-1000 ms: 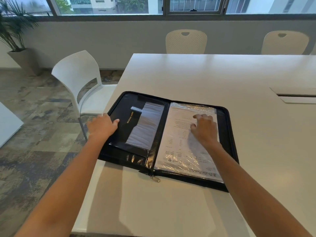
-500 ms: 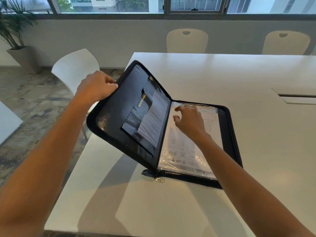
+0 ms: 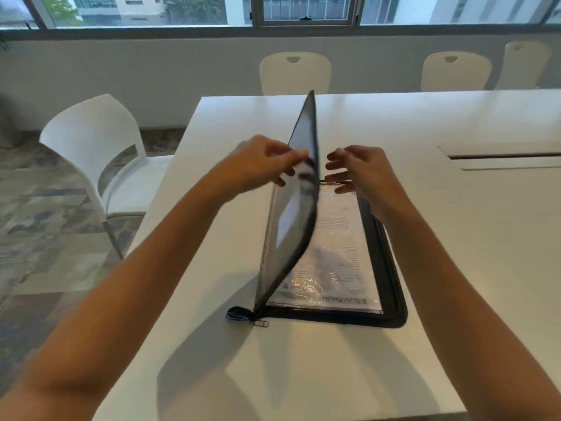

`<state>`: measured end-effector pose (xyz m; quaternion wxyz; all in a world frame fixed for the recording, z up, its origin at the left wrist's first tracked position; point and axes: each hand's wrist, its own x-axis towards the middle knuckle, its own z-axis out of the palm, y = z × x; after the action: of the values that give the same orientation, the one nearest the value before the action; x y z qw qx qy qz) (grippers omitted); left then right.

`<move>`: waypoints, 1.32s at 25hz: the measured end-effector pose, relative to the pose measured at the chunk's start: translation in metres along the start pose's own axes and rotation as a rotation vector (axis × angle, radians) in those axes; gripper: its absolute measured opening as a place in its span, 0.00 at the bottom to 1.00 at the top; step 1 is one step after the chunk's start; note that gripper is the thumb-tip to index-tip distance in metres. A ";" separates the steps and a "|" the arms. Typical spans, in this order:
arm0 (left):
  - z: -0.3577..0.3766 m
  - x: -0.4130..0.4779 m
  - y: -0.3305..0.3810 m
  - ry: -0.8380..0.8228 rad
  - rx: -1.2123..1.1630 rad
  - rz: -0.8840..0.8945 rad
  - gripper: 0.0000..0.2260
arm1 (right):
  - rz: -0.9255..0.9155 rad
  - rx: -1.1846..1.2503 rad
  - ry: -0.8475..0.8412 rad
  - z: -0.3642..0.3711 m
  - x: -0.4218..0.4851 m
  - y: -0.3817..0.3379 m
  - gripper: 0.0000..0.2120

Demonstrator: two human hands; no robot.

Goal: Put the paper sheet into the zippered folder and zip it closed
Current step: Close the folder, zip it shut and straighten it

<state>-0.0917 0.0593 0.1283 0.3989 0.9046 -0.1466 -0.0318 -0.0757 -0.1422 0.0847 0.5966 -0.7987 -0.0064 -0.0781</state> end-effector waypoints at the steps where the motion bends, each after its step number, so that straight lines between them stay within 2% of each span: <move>1: 0.017 0.003 -0.002 -0.057 0.092 0.053 0.17 | 0.035 0.045 0.014 -0.010 -0.001 0.000 0.13; 4: 0.065 0.001 -0.018 -0.249 0.301 0.150 0.20 | 0.158 0.005 0.088 -0.039 -0.005 0.012 0.15; 7: 0.092 -0.003 -0.041 -0.349 0.395 0.180 0.27 | 0.294 -0.099 0.136 -0.060 -0.007 0.041 0.14; 10: 0.106 -0.007 -0.059 -0.496 0.485 0.182 0.33 | 0.319 -0.235 0.141 -0.067 -0.006 0.075 0.14; 13: 0.114 -0.013 -0.069 -0.579 0.592 0.169 0.33 | 0.334 -0.349 0.191 -0.068 -0.002 0.103 0.14; 18: 0.110 -0.037 -0.085 -0.524 0.612 0.137 0.31 | 0.350 -0.603 0.237 -0.061 0.006 0.135 0.13; 21: 0.102 -0.067 -0.103 -0.376 0.492 0.138 0.24 | 0.369 -0.710 0.228 -0.053 0.005 0.149 0.12; 23: 0.096 -0.087 -0.114 -0.333 0.403 0.109 0.18 | 0.364 -0.749 0.230 -0.049 0.001 0.155 0.11; 26: 0.090 -0.108 -0.123 -0.363 0.321 0.021 0.17 | 0.270 -0.847 0.206 -0.041 -0.011 0.156 0.10; 29: 0.088 -0.120 -0.127 -0.398 0.363 0.057 0.19 | 0.172 -0.920 0.196 -0.027 -0.040 0.146 0.13; 33: 0.086 -0.127 -0.130 -0.362 0.350 0.075 0.11 | -0.105 -0.812 0.230 0.011 -0.103 0.121 0.08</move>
<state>-0.1969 0.1176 -0.0328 0.2047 0.9334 -0.2524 -0.1525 -0.1635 -0.1585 -0.0473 0.2257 -0.9535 0.0508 -0.1930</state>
